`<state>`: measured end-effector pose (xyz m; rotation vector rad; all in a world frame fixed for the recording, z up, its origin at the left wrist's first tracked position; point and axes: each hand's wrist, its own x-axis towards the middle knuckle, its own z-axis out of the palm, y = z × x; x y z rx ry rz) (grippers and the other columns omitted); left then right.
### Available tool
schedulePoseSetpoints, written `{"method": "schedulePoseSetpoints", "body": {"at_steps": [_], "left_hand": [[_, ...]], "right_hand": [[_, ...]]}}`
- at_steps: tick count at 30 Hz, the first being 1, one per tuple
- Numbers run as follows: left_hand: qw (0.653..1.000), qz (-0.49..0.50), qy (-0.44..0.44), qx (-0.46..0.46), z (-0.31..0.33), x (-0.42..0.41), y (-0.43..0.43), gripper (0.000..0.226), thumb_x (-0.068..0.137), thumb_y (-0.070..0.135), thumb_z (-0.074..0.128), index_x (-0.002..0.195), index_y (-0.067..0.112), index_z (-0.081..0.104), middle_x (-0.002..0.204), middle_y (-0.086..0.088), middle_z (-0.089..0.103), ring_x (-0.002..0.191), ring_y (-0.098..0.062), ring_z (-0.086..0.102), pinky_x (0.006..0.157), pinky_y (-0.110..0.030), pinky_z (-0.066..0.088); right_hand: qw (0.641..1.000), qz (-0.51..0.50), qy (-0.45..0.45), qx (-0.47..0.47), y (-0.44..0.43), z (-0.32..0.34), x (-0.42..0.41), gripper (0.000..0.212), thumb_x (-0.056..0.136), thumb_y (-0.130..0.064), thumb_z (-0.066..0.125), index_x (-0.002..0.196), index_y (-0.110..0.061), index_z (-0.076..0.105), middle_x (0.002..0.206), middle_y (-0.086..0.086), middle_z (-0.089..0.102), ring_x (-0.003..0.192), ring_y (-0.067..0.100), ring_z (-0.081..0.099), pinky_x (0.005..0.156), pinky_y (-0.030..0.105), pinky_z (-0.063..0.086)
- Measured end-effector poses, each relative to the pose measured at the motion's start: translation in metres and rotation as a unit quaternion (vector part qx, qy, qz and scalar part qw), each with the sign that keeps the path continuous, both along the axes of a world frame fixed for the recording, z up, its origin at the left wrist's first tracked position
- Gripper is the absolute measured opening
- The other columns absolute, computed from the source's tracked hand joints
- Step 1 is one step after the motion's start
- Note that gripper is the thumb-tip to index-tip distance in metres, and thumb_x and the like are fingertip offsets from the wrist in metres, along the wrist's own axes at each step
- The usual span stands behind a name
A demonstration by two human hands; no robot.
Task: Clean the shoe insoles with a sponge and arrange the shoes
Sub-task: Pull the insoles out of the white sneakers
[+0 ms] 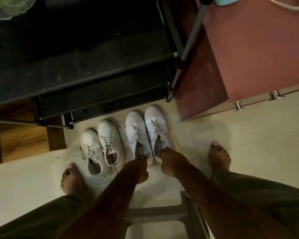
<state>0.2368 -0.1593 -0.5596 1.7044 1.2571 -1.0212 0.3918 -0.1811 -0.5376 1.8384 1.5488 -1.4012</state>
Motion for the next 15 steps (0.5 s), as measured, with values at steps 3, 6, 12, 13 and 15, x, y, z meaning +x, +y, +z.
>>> {"method": "schedulePoseSetpoints", "body": {"at_steps": [3,6,12,13,15], "left_hand": [[1.0,0.014,-0.012,0.003,0.003,-0.005,-0.006,0.077,0.097,0.022,0.055,0.161,0.009,0.014,0.159,-0.017,0.035,0.136,-0.035,0.05,0.108,-0.043,0.047],[0.999,0.009,-0.034,0.03,0.03,-0.001,-0.005,0.076,0.098,0.023,0.054,0.162,0.011,0.014,0.159,-0.013,0.036,0.136,-0.033,0.05,0.107,-0.042,0.047],[0.987,0.025,-0.108,0.118,0.099,0.011,0.005,0.061,0.1,0.028,0.05,0.155,0.009,0.029,0.152,-0.014,0.042,0.134,-0.031,0.051,0.106,-0.04,0.046],[0.983,0.031,-0.117,0.137,0.115,0.012,0.004,0.061,0.101,0.029,0.049,0.155,0.009,0.028,0.153,-0.013,0.042,0.135,-0.031,0.05,0.107,-0.039,0.045],[0.975,0.031,-0.129,0.176,0.148,0.012,0.002,0.063,0.103,0.031,0.05,0.157,0.011,0.026,0.157,-0.011,0.039,0.138,-0.029,0.047,0.109,-0.036,0.042]], "right_hand": [[1.0,-0.005,0.01,0.016,-0.006,-0.005,-0.007,0.063,0.096,-0.011,0.055,0.155,-0.018,0.037,0.162,0.008,0.034,0.142,0.031,0.046,0.113,0.046,0.044],[0.998,0.016,0.002,0.061,-0.006,0.018,-0.011,0.054,0.094,-0.013,0.057,0.146,-0.02,0.046,0.153,0.007,0.04,0.137,0.03,0.05,0.109,0.043,0.047],[0.988,0.021,0.005,0.151,-0.001,0.091,-0.01,0.043,0.096,-0.027,0.06,0.138,-0.02,0.052,0.139,0.005,0.052,0.126,0.029,0.058,0.104,0.042,0.048],[0.986,0.021,0.005,0.165,-0.001,0.104,-0.008,0.044,0.096,-0.03,0.062,0.138,-0.02,0.052,0.14,0.005,0.051,0.126,0.029,0.057,0.104,0.041,0.048],[0.982,0.035,-0.006,0.188,-0.002,0.135,-0.005,0.05,0.093,-0.033,0.066,0.139,-0.02,0.05,0.142,0.005,0.049,0.127,0.029,0.055,0.104,0.04,0.046]]}}
